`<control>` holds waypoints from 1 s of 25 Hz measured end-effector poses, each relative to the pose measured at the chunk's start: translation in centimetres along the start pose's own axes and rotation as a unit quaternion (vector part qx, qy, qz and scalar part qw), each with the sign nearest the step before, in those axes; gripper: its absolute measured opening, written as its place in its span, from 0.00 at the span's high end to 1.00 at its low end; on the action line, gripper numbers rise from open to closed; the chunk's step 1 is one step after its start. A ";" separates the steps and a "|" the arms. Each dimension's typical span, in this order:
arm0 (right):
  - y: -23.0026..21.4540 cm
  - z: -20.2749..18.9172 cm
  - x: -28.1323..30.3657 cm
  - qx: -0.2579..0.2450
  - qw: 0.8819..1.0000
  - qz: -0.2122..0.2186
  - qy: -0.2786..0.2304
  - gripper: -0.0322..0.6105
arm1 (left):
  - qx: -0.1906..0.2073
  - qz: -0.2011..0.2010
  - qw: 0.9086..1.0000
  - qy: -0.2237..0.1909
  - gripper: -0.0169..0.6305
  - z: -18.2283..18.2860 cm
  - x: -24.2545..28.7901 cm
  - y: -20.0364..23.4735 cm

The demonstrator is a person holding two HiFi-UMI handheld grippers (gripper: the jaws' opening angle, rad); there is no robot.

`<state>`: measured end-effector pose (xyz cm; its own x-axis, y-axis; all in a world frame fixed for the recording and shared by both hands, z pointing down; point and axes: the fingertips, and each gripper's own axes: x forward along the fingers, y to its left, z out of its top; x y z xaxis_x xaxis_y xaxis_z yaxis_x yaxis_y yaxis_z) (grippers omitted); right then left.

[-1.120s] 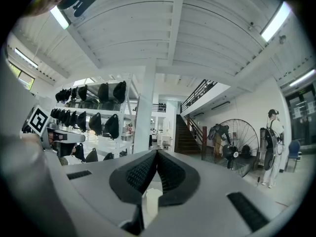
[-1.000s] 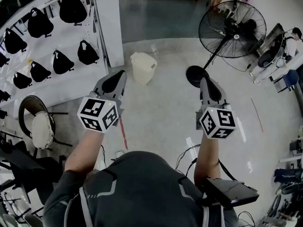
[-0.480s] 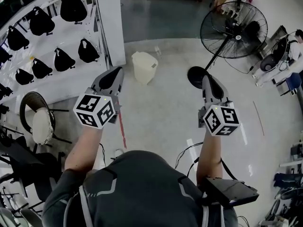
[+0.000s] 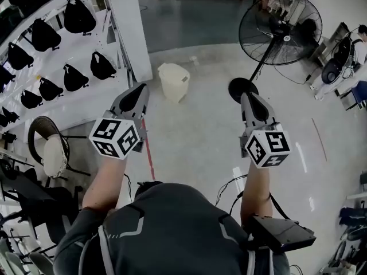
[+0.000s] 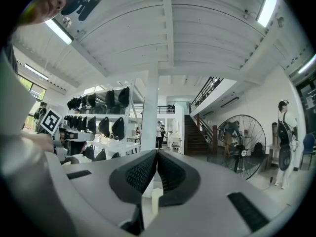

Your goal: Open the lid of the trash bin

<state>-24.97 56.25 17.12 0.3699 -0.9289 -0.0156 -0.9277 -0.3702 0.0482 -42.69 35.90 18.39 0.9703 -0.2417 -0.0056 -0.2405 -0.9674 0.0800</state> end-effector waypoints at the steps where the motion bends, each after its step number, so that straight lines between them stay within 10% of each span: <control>1: -0.5 -0.2 -0.3 0.004 1.000 -0.001 -0.001 0.91 | 0.002 0.001 1.000 0.004 0.96 -0.2 0.3 -0.3; 25: -5.8 -0.5 20.2 -0.030 0.999 -0.018 0.024 0.91 | -0.001 -0.032 0.999 0.002 0.96 -0.1 20.0 13.9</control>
<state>-12.10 39.63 17.07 0.4071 -0.9130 0.0284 -0.9091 -0.4020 0.1091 -26.65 17.60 19.44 0.9838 -0.1793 -0.0064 -0.1781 -0.9806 0.0818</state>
